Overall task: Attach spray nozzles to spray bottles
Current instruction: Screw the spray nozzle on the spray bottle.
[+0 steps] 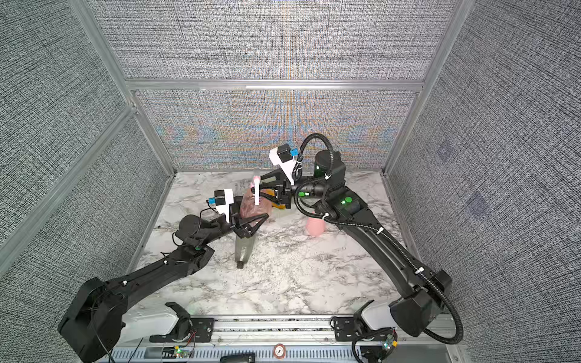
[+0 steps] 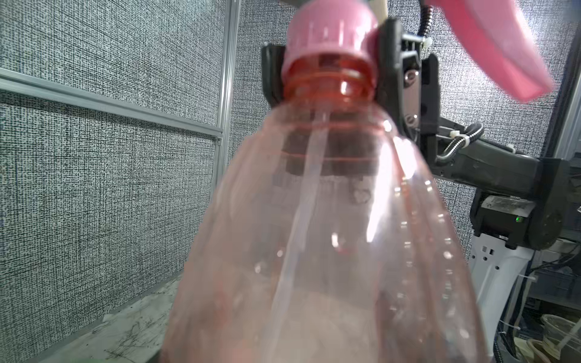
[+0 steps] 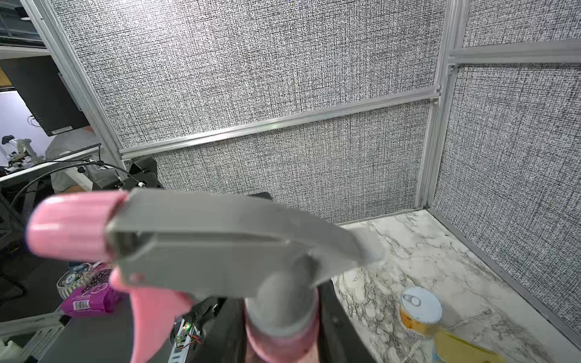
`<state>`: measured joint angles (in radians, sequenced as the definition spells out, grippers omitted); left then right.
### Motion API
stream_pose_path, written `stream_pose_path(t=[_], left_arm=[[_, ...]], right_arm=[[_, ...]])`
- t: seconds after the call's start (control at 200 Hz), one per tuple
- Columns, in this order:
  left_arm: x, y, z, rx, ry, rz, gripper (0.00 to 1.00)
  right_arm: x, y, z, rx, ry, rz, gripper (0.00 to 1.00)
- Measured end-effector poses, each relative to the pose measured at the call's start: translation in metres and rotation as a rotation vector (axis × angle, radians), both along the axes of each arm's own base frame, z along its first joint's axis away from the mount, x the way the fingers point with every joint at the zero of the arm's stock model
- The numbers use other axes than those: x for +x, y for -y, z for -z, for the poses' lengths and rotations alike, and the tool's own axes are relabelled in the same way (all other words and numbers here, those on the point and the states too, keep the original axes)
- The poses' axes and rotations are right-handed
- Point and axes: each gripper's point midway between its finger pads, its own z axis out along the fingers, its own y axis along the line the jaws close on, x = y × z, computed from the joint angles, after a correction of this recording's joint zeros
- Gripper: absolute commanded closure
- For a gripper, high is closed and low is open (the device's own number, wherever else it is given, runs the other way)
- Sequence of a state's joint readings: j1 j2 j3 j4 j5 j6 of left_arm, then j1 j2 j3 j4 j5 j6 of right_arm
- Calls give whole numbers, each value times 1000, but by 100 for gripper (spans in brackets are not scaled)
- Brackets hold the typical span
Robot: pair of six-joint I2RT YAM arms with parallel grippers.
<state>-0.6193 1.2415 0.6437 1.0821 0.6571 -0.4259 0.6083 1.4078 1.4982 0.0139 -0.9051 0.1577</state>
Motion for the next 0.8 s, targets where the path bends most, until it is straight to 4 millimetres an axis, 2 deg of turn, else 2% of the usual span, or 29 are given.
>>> stream_pose_path(t=[0.18,0.445,0.8], left_arm=[[0,0,-1,-3,1,-3,38],[3,-1,-2,-4,4,-17,38],[17,-5,3,13,-12,-107,39]], right_arm=[[0,-2,-1,9,24,5,82],[1,-4,-1,19,35,40,88],[17,-10,3,24,20,274,96]])
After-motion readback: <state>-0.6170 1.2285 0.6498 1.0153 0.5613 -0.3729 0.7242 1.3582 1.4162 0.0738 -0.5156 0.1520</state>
